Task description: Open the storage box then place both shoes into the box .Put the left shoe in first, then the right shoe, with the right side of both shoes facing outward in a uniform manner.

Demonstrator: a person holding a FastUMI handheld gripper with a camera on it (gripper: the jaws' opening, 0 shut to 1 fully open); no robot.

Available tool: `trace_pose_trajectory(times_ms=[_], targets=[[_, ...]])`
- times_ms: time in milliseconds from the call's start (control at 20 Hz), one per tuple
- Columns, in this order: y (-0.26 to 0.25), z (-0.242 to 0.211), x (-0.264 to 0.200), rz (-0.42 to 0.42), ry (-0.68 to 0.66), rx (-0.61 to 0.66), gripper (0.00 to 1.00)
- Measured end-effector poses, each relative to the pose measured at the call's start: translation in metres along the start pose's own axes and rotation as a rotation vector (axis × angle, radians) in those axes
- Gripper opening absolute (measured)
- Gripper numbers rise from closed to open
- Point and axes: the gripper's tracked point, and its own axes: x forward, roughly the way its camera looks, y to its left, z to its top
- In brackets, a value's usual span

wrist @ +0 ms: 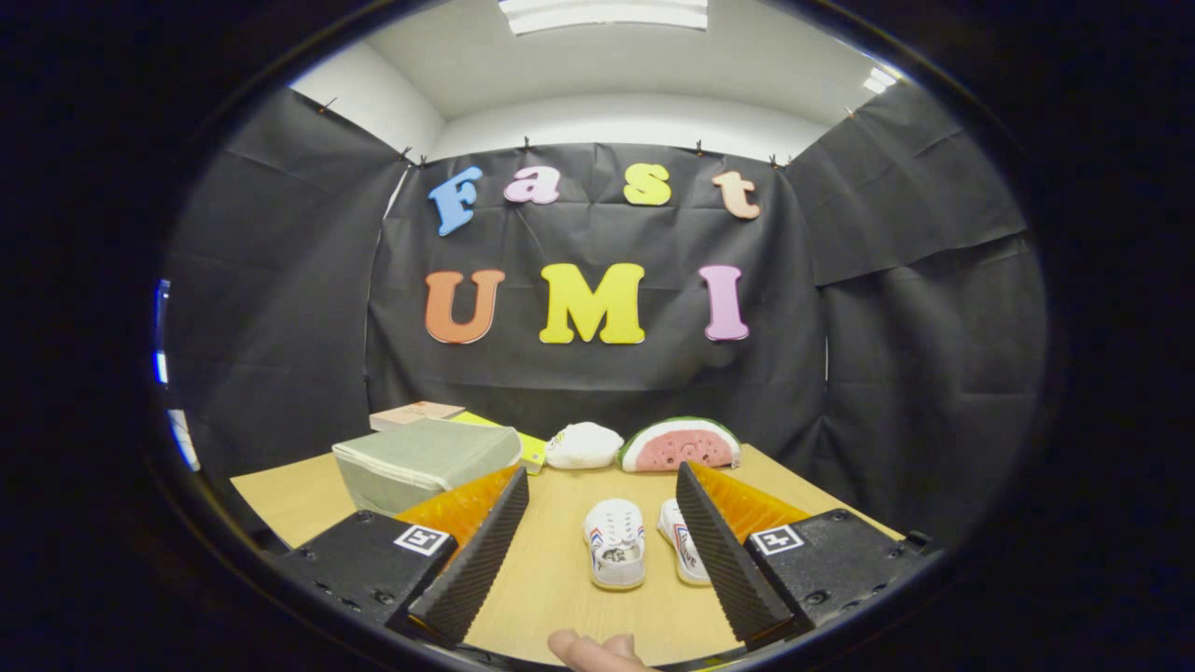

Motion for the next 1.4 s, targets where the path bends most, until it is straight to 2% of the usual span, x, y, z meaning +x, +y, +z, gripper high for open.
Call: trace_pose_trajectory(times_ms=[200,400,650,850,1100,1400], targets=[[0.001,-0.013,0.028,0.03,0.074,0.011,1.0],[0.009,-0.02,0.069,0.09,0.175,0.087,1.0],[0.018,-0.025,0.125,0.189,0.367,0.253,1.0],[0.031,-0.019,0.161,0.284,0.464,0.36,1.0],[0.064,-0.027,0.196,0.477,0.601,0.466,1.0],[0.097,-0.037,0.23,0.702,0.719,0.675,0.99]])
